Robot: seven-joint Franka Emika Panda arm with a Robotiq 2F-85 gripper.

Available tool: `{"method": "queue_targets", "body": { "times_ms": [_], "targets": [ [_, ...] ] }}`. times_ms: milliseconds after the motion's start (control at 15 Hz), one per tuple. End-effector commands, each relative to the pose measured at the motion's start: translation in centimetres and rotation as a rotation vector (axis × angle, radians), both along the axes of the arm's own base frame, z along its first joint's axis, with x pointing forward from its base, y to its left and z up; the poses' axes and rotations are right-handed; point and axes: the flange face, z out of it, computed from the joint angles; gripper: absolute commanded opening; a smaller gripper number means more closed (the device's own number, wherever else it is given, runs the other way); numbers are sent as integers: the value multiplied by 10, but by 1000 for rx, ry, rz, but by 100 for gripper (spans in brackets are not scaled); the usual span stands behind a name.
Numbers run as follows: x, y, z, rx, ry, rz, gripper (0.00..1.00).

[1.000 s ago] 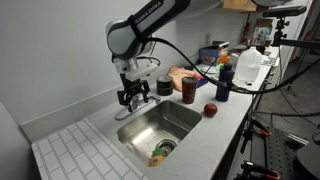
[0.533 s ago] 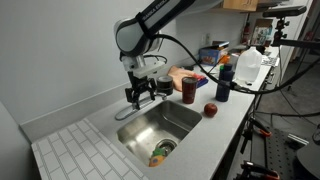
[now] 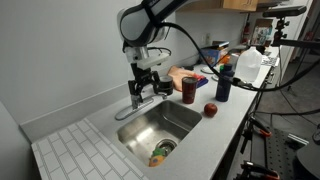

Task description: Slide the spout to the right, then open the faucet

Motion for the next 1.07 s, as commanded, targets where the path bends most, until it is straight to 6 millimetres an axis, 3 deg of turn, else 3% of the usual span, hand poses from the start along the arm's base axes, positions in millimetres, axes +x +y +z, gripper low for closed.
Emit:
{"method": "queue_targets", "body": {
  "times_ms": [0, 267, 1000],
  "targets": [
    [-12, -33, 27, -64, -39, -18, 100],
    [-17, -53, 31, -108, -45, -37, 100],
    [-25, -52, 12, -16, -40, -10, 100]
  ]
}}
